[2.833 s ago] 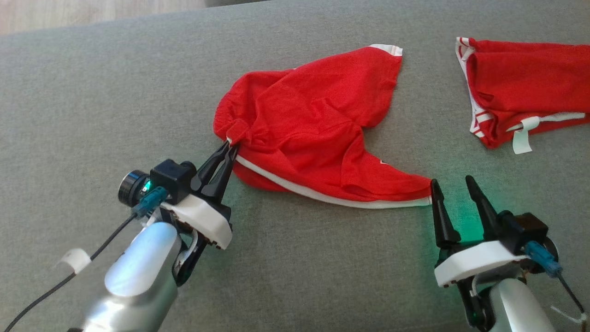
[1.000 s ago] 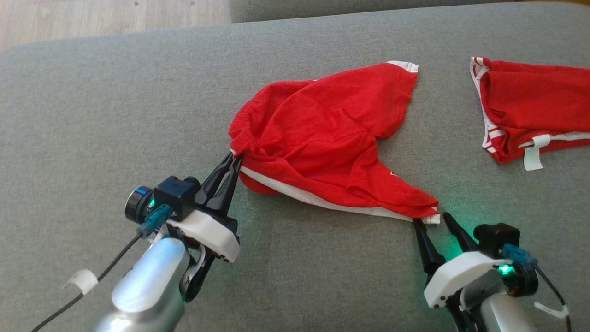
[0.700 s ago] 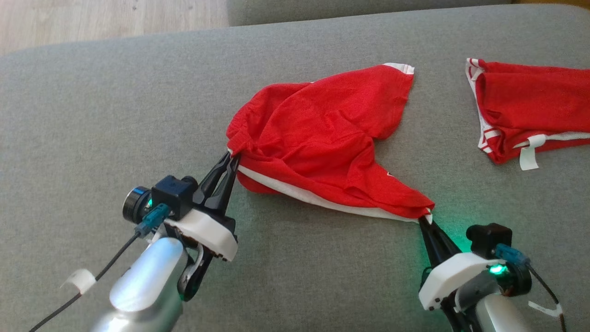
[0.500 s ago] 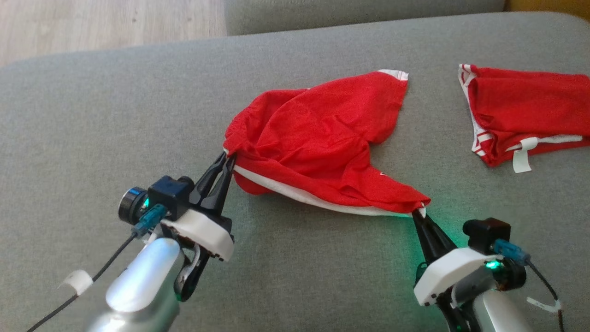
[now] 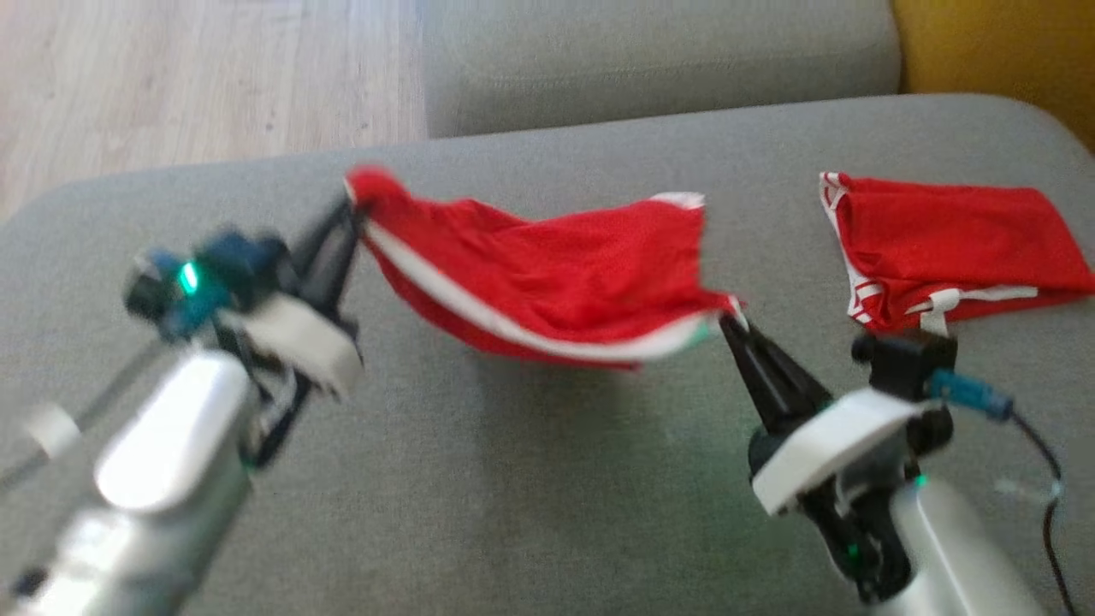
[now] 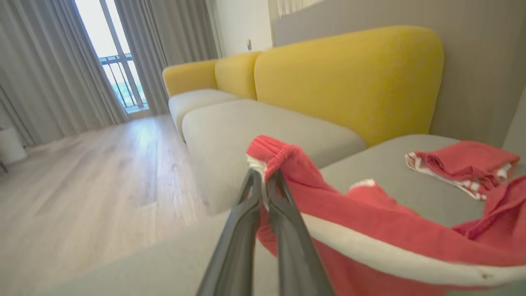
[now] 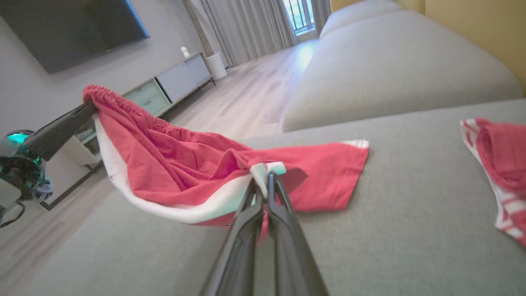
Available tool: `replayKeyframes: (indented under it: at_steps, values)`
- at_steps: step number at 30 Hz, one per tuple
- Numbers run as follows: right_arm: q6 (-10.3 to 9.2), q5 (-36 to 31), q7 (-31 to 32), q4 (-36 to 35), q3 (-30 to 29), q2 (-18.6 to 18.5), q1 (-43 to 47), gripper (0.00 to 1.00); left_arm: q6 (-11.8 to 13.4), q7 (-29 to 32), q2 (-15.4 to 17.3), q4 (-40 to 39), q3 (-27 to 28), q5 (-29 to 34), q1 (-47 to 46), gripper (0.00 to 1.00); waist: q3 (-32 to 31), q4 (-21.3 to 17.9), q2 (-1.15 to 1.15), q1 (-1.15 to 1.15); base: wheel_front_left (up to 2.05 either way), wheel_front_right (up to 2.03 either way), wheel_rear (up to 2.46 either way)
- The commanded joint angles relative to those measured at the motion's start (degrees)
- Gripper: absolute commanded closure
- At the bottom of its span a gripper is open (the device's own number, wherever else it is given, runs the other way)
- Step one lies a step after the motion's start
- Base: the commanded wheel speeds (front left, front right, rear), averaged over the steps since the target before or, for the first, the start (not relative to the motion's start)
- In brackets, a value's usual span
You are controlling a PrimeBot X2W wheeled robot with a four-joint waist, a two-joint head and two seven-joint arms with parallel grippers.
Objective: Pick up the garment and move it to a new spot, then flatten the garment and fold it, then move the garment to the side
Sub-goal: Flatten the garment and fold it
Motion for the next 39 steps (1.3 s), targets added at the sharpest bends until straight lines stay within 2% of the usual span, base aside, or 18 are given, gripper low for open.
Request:
replayKeyframes:
  at_steps: [1, 6, 9, 12, 15, 20, 23, 26, 34, 39]
  values:
    - [0.39, 0.9, 0.5, -3.4, 1.4, -0.4, -4.7, 1.0, -0.2, 0.6, 2.6, -2.4, 3.2, 0.2, -6.7, 1.0, -1.1, -0.4, 0.0, 0.0, 0.0, 0.0, 0.0]
    - [0.39, 4.9, 2.7, -5.9, 2.2, 0.6, -12.0, 1.0, -1.1, 4.1, 3.2, -2.5, 5.4, -1.0, -16.0, 1.0, -2.3, -1.1, 0.0, 0.0, 0.0, 0.0, 0.0]
    - [0.39, 6.1, 1.3, -5.6, -0.2, 2.0, -17.6, 1.0, 0.7, 2.7, 2.8, -1.3, 8.6, -1.7, -21.7, 1.0, -2.8, -1.6, 0.0, 0.0, 0.0, 0.0, 0.0]
    - [0.39, 2.9, 0.0, -3.6, -2.2, 2.6, -22.5, 1.0, 2.4, 1.0, 2.0, -0.3, 10.5, -1.8, -25.1, 1.0, -3.3, -1.9, 0.0, 0.0, 0.0, 0.0, 0.0]
    - [0.39, 0.9, -0.1, -1.6, -3.8, 3.1, -25.9, 1.0, 3.0, -0.2, 1.6, 0.5, 10.7, -1.3, -26.6, 1.0, -3.9, -2.0, 0.0, 0.0, 0.0, 0.0, 0.0]
    - [0.39, -1.3, 0.7, -1.7, -5.3, 3.4, -29.6, 1.0, 3.0, -1.1, 0.4, -0.2, 10.5, -2.1, -26.5, 1.0, -4.8, -1.5, 0.0, 0.0, 0.0, 0.0, 0.0]
    - [0.39, -0.5, 0.9, -3.2, -8.4, 3.5, -29.8, 1.0, 3.6, -2.3, -0.4, -1.8, 11.1, -2.9, -25.9, 1.0, -5.1, -1.0, 0.0, 0.0, 0.0, 0.0, 0.0]
    - [0.39, -3.8, 3.3, -4.6, -8.1, 3.5, -28.4, 1.0, 1.8, 0.3, -1.1, -3.2, 10.1, -5.5, -22.9, 1.0, -5.2, -0.9, 0.0, 0.0, 0.0, 0.0, 0.0]
    - [0.39, -6.5, 6.4, -8.6, -12.0, 3.5, -26.0, 1.0, 1.7, 5.0, 1.0, -10.0, 10.3, -9.7, -16.0, 1.0, -3.6, -0.8, 0.0, 0.0, 0.0, 0.0, 0.0]
    - [0.39, -8.4, 9.5, -7.7, -13.1, 3.5, -28.5, 1.0, 1.7, 9.0, 3.2, -11.7, 10.3, -10.5, -16.5, 1.0, 0.5, -1.0, 0.0, 0.0, 0.0, 0.0, 0.0]
